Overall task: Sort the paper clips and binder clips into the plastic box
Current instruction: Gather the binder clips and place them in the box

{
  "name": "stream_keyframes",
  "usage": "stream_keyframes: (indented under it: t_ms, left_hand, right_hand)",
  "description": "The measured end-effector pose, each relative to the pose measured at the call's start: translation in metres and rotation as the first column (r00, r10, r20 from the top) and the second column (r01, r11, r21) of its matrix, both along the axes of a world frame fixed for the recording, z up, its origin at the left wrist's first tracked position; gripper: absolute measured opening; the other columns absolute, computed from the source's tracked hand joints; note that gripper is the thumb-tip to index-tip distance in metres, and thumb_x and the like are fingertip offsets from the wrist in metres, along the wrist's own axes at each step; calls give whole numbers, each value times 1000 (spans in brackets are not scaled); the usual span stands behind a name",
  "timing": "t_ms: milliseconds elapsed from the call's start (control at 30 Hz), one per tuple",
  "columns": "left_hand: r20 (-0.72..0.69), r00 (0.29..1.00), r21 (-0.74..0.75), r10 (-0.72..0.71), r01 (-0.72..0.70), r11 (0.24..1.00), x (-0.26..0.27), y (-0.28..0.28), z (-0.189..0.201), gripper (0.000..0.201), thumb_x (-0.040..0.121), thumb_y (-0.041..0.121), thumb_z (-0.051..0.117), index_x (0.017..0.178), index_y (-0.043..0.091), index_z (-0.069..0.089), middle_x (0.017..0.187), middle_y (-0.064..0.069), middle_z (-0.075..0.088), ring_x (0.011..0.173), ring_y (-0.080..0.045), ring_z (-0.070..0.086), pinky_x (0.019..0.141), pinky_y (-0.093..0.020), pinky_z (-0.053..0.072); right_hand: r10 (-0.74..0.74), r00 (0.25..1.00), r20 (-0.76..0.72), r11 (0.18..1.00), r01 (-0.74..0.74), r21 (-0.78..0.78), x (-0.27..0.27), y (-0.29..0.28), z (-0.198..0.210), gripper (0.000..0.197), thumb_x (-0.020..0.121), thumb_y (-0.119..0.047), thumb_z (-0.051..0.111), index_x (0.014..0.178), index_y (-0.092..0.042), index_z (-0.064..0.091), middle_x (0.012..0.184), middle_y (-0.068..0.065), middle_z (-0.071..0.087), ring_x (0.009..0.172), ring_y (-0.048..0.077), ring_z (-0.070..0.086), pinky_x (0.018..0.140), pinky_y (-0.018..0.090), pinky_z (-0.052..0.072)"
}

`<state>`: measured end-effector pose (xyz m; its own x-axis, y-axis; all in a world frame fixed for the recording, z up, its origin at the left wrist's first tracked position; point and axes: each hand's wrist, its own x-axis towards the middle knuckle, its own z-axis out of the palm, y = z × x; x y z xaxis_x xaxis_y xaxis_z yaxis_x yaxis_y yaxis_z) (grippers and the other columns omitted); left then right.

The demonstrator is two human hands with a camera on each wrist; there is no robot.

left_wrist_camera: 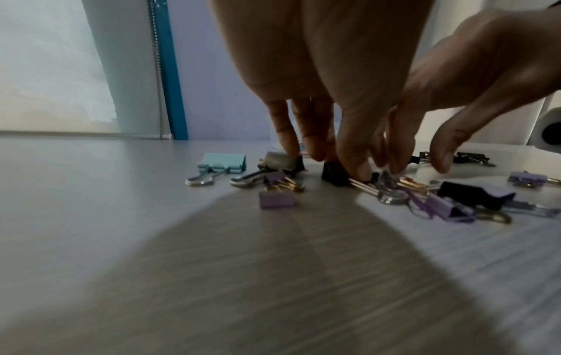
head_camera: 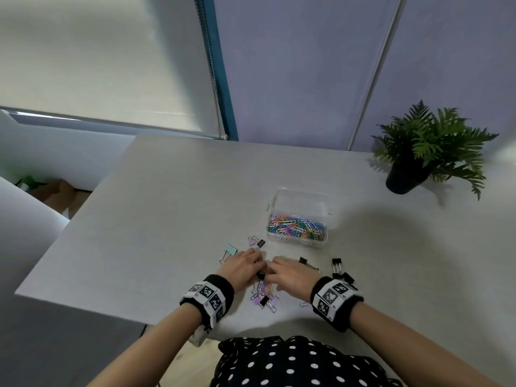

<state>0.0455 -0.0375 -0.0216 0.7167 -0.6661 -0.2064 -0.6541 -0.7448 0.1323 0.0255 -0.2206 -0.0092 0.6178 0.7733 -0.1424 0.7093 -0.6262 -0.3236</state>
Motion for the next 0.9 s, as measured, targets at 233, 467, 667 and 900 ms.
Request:
stream_keyframes:
  t_ms: [233,467,667,900]
  left_hand:
    - [1,1000,52,-10,10,999,-10,20,-2,33,57,31,72,87,27,61,92,8,66,86,-14,63,72,-22,51]
    - [-94,976,-202,197,-213,956,-5,27,5,26,83,26,47,104,21,61,111,1,61,107,-21,50,91,-32,38]
    - [-48,902,-229,430,-429,874,25,23,12,18,90,16,52,104,17,63,106,-4,64,101,-25,52,85,-30,38]
    - [25,954,130,300,-300,945,32,-13,5,31,91,26,45,117,14,55,127,-7,51,121,-25,41,96,-33,33]
  right_hand:
    - [21,981,-194,996,-37,-81,12,5,-5,37,78,-12,66,113,-12,54,113,8,50,104,25,43,83,41,44]
    - [70,979,-191,992,-89,-94,8,-5,-7,36,77,-15,68,109,-11,54,109,11,49,101,25,41,77,33,36]
    - [18,989,-147,1000,-18,5,1,-7,-20,7,82,-10,60,86,-4,58,94,13,56,94,27,47,75,29,36]
    - [-64,997,-33,996,66,52,-14,-21,-36,8,81,-6,59,83,-11,52,85,7,58,86,26,54,60,40,50]
